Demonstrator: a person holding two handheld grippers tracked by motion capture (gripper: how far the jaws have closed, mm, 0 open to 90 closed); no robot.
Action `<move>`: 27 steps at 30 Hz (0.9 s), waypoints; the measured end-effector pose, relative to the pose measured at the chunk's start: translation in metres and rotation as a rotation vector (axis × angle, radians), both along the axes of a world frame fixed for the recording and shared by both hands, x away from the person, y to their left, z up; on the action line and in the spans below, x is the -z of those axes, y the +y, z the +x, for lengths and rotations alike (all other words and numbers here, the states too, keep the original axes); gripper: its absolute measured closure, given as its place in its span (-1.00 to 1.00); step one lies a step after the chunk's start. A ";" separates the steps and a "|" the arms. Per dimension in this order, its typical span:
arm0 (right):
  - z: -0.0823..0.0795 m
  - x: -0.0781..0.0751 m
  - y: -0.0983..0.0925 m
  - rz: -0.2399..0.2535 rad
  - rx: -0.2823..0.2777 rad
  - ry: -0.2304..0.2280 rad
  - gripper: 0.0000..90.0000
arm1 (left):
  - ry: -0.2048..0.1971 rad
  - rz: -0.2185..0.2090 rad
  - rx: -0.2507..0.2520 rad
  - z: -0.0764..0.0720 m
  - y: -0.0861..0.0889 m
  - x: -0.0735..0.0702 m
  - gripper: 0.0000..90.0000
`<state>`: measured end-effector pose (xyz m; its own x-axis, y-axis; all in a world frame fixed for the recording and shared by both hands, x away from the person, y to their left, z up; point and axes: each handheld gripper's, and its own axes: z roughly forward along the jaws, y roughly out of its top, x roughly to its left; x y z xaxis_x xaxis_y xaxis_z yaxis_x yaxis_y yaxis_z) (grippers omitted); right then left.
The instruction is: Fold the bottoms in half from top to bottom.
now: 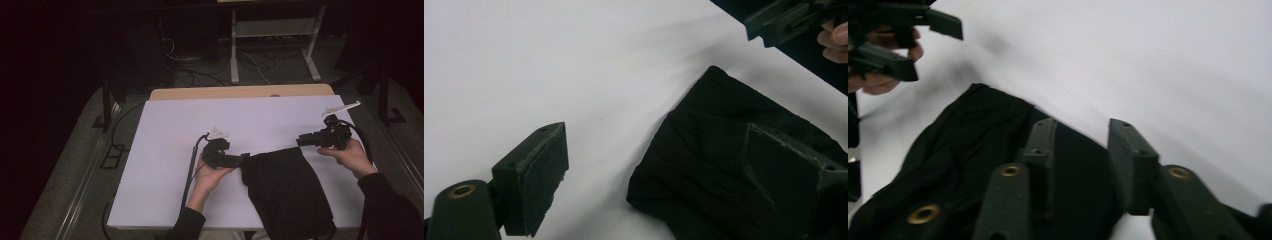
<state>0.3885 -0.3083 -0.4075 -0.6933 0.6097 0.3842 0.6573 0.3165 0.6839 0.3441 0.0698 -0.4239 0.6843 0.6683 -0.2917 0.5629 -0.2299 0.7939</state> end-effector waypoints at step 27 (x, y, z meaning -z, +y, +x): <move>0.021 0.052 0.000 -0.018 -0.065 0.063 -0.39 | 0.116 -0.051 0.051 0.012 -0.011 0.038 -0.59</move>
<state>0.4091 -0.3081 -0.4597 -0.7062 0.5718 0.4176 0.6767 0.3715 0.6357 0.3560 0.0592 -0.4620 0.6766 0.6158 -0.4036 0.6405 -0.2218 0.7353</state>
